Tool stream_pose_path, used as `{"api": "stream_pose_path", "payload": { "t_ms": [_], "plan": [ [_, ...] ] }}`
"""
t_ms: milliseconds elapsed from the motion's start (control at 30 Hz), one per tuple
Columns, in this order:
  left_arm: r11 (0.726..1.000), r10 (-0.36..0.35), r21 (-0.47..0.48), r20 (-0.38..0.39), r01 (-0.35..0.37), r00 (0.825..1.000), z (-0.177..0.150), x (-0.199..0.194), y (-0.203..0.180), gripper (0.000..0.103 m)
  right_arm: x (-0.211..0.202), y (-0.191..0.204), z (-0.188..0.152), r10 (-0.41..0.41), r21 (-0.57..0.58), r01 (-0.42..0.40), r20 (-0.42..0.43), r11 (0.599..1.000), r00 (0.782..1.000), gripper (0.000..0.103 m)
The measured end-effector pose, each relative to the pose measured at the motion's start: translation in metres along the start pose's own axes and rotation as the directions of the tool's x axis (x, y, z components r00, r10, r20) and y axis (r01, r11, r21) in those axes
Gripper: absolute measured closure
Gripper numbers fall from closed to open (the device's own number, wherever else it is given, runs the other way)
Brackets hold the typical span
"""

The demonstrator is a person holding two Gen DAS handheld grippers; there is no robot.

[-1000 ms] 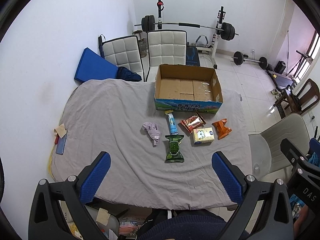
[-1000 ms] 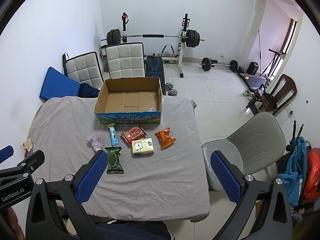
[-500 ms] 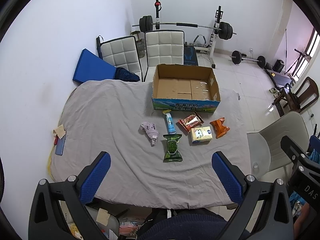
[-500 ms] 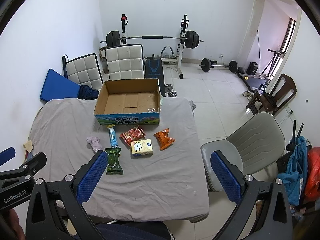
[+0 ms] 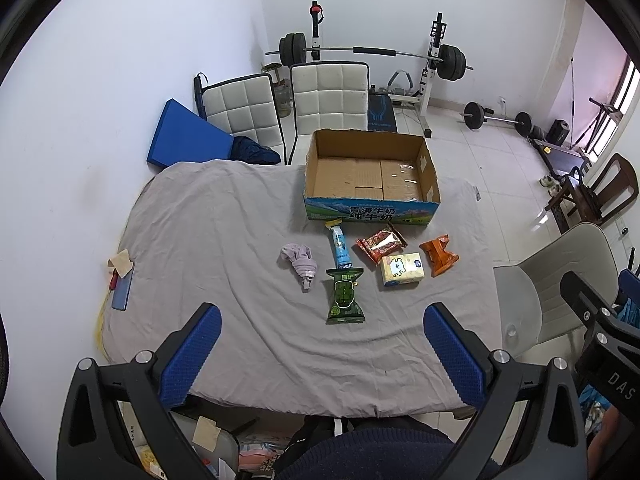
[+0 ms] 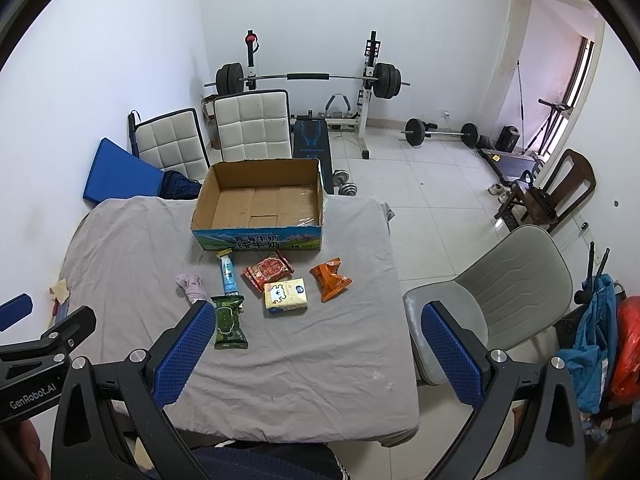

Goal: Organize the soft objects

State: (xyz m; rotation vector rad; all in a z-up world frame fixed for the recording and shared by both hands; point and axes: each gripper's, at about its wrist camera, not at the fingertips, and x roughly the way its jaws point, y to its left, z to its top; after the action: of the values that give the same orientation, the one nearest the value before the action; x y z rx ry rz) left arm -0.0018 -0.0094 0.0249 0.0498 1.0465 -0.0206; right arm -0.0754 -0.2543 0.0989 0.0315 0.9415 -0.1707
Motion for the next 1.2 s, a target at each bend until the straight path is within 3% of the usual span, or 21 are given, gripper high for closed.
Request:
{"api": "stream_pose_path", "payload": {
  "t_ms": [667, 833, 967, 1033, 1133, 1200],
  "plan": [
    [1.0, -0.001, 0.003, -0.002, 0.001, 1.0, -0.002, 0.001, -0.002, 0.0, 0.003, -0.001, -0.007, 0.008, 0.003, -0.008, 0.001, 1.0, 1.0, 0.0],
    [1.0, -0.019, -0.01, -0.017, 0.019, 1.0, -0.002, 0.017, -0.004, 0.0, 0.018, -0.007, -0.007, 0.018, 0.029, -0.018, -0.008, 0.999, 1.0, 0.0],
    [0.998, -0.025, -0.066, -0.057, 0.021, 0.998, 0.009, 0.072, 0.0, 0.0, 0.08, -0.025, -0.001, 0.046, 0.096, -0.037, -0.093, 0.995, 0.995, 0.0],
    [0.995, -0.03, -0.102, -0.121, 0.018, 0.992, 0.013, 0.124, 0.006, 0.0, 0.122, -0.031, 0.0, 0.083, 0.127, -0.063, -0.154, 0.99, 0.985, 0.0],
    [0.993, -0.041, -0.12, -0.202, 0.017, 0.978, 0.008, 0.176, 0.004, 0.0, 0.203, -0.035, -0.002, 0.132, 0.191, -0.077, -0.296, 0.979, 0.946, 0.0],
    [0.992, -0.052, -0.128, -0.278, 0.017, 0.959, 0.003, 0.225, 0.001, 0.0, 0.263, -0.035, -0.011, 0.187, 0.257, -0.087, -0.396, 0.962, 0.899, 0.0]
  ]
}}
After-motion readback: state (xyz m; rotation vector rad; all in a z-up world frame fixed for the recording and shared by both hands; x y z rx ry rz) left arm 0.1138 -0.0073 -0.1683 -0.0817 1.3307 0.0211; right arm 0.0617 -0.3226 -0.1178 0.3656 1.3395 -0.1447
